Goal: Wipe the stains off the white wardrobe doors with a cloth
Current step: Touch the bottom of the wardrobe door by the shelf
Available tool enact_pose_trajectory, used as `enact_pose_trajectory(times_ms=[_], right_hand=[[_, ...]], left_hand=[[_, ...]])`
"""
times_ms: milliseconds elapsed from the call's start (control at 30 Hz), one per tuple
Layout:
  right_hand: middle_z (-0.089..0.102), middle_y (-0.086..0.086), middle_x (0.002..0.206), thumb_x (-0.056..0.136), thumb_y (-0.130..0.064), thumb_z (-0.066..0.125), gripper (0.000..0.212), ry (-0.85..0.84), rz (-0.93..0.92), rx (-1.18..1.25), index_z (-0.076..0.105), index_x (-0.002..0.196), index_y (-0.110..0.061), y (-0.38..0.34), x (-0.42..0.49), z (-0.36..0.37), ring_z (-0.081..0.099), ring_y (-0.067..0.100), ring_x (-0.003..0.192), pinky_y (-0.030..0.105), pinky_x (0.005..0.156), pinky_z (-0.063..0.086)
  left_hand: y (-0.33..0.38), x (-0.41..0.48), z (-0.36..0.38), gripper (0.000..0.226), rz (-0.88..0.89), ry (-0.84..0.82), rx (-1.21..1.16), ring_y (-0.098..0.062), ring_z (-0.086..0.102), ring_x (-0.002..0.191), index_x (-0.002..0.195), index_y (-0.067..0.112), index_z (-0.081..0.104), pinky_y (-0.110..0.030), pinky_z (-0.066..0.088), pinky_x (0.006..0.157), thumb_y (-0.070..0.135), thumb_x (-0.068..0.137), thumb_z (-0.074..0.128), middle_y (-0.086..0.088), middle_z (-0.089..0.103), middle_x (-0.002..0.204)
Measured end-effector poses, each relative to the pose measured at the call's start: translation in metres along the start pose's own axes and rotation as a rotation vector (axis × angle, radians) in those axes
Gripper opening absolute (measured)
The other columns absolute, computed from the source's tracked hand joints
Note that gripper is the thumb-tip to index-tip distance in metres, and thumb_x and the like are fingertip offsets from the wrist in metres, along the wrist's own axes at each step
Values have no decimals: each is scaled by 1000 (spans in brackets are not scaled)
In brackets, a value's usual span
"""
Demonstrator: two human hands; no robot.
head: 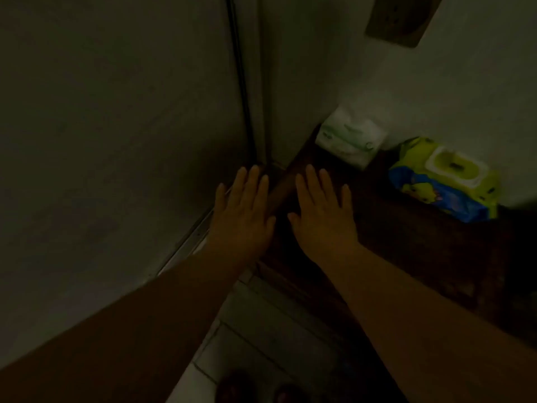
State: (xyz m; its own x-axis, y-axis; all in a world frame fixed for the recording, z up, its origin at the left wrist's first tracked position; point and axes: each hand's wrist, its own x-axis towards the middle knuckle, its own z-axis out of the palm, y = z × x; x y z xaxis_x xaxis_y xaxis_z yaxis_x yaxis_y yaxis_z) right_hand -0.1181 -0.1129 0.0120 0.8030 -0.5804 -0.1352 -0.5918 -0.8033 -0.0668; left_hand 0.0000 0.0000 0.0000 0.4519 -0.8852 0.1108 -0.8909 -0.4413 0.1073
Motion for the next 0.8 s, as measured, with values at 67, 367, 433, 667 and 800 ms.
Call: enact_pose_trajectory(times_ms=[67, 367, 433, 667, 800], right_hand=[[-22, 3, 154, 95, -50, 27, 71, -15, 38, 6, -11, 147, -20, -1, 8, 14, -20, 23, 140, 54, 110, -6], [-25, -4, 154, 82, -75, 22, 82, -106, 82, 15, -14, 144, -36, 1, 27, 74, -22, 30, 139, 68, 103, -2], [-27, -5, 153, 79, -78, 24, 86, -110, 65, 28, -17, 143, -39, 4, 27, 81, -22, 31, 139, 70, 102, -2], [-23, -2, 154, 85, -63, 39, 83, -68, 37, 43, -11, 146, -37, 4, 27, 90, -18, 33, 140, 69, 104, -1], [-4, -2, 157, 88, -40, 53, 76, -26, 82, 74, 6, 147, -34, 3, 33, 91, -1, 33, 142, 66, 105, 7]], left_hand=[[-2, 1, 14, 69, -12, -22, 2, -28, 4, 140, 145, 9, 22, -54, 6, 107, 44, 85, 28, -13, 13, 153], [-16, 1, 73, 69, 38, -75, -41, -32, 11, 139, 143, 6, 28, -59, 13, 105, 46, 87, 31, -16, 20, 151], [-19, 0, 79, 69, 36, -82, -53, -31, 10, 140, 143, 6, 28, -58, 13, 105, 44, 85, 32, -16, 20, 151], [-34, 3, 80, 70, 50, -101, -55, -29, 9, 140, 144, 7, 26, -53, 8, 105, 40, 83, 34, -14, 20, 152], [-40, 7, 76, 70, 61, -101, -89, -30, 8, 140, 145, 7, 24, -54, 11, 105, 40, 83, 33, -14, 18, 152]])
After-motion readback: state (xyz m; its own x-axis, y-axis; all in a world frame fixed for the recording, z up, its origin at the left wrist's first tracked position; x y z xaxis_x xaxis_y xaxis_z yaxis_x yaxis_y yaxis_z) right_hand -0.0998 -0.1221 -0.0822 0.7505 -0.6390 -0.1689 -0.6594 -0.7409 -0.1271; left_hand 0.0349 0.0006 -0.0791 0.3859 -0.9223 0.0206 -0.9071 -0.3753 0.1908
